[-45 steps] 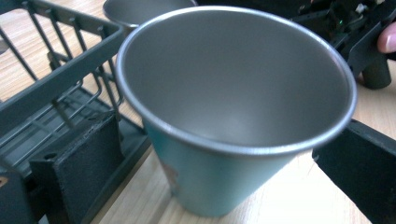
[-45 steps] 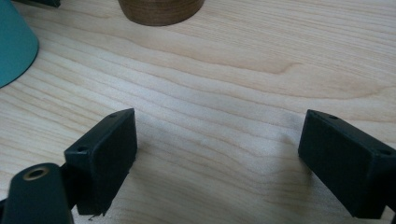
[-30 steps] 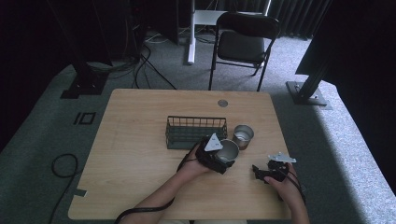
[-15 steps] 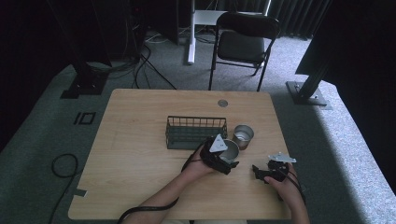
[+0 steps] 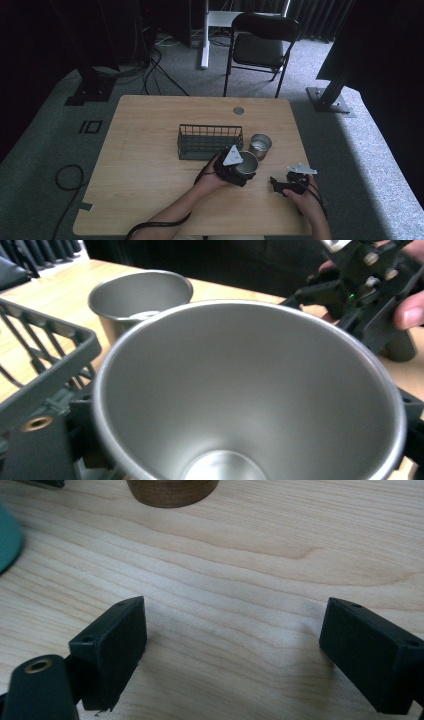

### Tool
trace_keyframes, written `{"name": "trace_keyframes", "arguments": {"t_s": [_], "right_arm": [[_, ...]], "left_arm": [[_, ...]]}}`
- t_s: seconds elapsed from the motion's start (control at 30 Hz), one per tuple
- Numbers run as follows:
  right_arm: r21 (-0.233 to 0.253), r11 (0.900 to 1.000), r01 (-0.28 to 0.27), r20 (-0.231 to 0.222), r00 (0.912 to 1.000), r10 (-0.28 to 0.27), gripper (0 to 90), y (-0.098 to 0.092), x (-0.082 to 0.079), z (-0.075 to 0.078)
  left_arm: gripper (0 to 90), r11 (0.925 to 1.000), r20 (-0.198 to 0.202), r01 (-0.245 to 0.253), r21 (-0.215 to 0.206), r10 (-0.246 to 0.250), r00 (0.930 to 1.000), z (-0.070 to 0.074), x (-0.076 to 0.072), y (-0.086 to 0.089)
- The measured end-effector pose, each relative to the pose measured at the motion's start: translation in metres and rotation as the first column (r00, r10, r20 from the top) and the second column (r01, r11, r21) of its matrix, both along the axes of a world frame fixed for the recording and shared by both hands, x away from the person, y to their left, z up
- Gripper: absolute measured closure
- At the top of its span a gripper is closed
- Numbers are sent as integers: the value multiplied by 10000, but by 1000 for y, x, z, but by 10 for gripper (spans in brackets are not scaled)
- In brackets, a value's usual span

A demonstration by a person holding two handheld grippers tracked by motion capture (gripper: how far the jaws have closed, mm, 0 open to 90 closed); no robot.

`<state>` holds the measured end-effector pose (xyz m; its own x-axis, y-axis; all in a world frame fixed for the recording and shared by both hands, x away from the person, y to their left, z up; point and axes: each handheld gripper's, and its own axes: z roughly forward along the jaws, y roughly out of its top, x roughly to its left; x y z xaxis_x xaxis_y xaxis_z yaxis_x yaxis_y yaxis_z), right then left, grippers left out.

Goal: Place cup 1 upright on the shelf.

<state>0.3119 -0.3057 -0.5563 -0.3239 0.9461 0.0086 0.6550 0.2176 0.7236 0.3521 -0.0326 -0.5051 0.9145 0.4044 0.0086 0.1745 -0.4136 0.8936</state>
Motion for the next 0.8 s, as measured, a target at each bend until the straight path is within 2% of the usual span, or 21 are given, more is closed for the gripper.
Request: {"name": "trace_keyframes", "arguments": {"t_s": [0.1,0.3,0.57,0.8], "right_arm": [[-5,10000,-2,-4,10000,2,113,0,0,0],[-13,10000,-7,16,10000,7,113,0,0,0],[2,10000,5,3,10000,-5,113,0,0,0],[-3,10000,1,-5,10000,-1,114,0,0,0]], "left_arm": [[141,10000,172,-20,-68,21,9999,5,-1,2],[141,9997,201,20,-254,-15,9998,14,-2,5],[141,9984,470,-70,-563,96,9989,38,-2,8],[141,9978,696,-191,-629,235,9973,53,-1,12]]}}
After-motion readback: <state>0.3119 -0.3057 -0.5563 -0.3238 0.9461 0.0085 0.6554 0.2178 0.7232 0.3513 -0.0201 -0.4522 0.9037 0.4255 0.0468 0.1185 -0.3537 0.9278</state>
